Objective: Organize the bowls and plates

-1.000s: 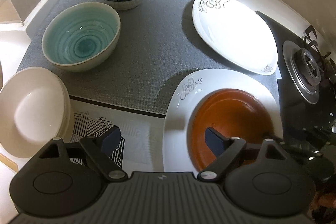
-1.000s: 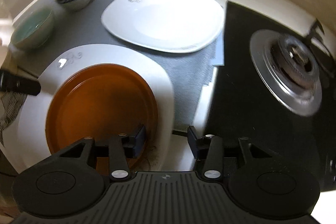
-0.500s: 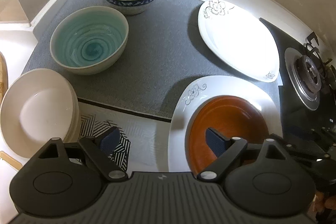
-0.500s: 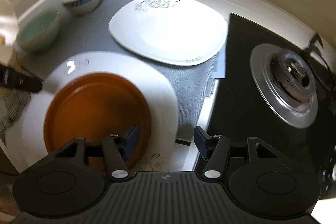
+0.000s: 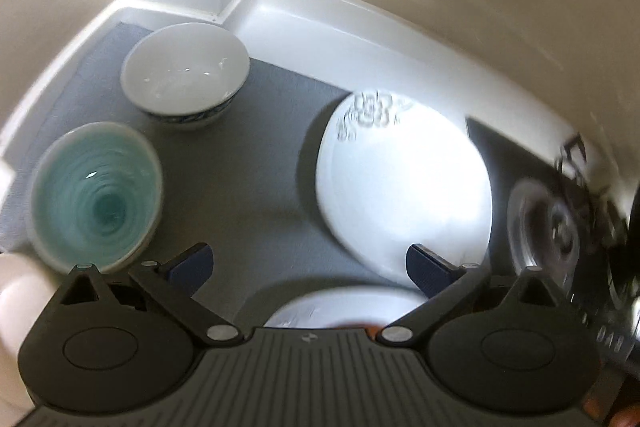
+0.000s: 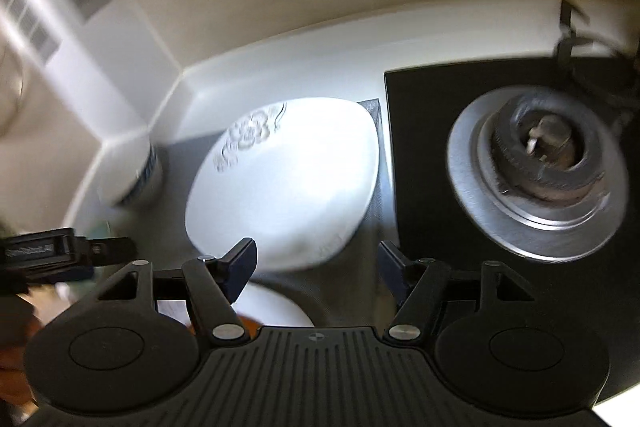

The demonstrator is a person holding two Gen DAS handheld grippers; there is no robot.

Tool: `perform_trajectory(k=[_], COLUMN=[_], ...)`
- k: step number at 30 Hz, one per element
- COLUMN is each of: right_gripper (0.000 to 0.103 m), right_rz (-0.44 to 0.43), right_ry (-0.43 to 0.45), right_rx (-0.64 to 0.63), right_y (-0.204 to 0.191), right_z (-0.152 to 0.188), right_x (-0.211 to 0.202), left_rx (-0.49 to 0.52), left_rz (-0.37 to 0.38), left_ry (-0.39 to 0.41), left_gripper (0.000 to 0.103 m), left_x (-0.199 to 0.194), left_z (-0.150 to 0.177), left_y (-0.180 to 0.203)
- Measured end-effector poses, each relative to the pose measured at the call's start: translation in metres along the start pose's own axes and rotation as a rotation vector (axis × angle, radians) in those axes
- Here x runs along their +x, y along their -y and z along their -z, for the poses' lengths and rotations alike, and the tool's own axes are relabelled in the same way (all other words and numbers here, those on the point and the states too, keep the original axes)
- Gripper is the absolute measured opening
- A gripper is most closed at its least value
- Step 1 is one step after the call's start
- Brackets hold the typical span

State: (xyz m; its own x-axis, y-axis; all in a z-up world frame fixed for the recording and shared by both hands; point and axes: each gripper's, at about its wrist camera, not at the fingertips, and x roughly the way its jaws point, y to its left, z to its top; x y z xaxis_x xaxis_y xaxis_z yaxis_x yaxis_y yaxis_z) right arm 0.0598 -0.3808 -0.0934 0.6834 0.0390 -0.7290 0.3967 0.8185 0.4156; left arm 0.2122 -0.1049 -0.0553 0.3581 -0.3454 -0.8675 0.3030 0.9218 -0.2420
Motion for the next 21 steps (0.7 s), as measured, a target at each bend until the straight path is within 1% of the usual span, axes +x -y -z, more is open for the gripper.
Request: perform_trajectory(k=[2, 4, 6, 8, 17, 21], right_gripper=[0.069, 0.069, 0.069, 0.069, 0.069, 0.066], right_rz=[-0.037, -0.063, -0.088, -0.102, -0.109, -0.08], right_ry=[-0.004, -0.012, -0.027, -0.041, -0.045, -0.04], right_rx=[0.064, 0.111, 0.142, 0.159, 0.117, 0.068], right_y=[0.011, 0.018, 0.025, 0.028, 0.032, 0.028], right_z=[-0.003, -0.004, -0.007, -0.009, -0.021, -0.027], right_x=[0.012, 0.022, 0.033, 0.043, 0.076, 0.088], left_rx=[-0.05, -0.079, -0.088, -0.09, -0.074, -0.074], left_rz=[0.003, 0.003, 0.003, -0.013, -0.012, 0.006], left_ry=[-0.022, -0.041, -0.047, -0.054, -0.103, -0.11], left_gripper=[0.103, 0.103, 0.103, 0.103, 0.103, 0.103], left_x=[0.014, 0.028, 0.039, 0.049, 0.092, 0.103], left_z=[-0.011, -0.021, -0.029, -0.033, -0.043, -0.046], left_y=[-0.001, -0.001, 0.0, 0.0, 0.005, 0.007])
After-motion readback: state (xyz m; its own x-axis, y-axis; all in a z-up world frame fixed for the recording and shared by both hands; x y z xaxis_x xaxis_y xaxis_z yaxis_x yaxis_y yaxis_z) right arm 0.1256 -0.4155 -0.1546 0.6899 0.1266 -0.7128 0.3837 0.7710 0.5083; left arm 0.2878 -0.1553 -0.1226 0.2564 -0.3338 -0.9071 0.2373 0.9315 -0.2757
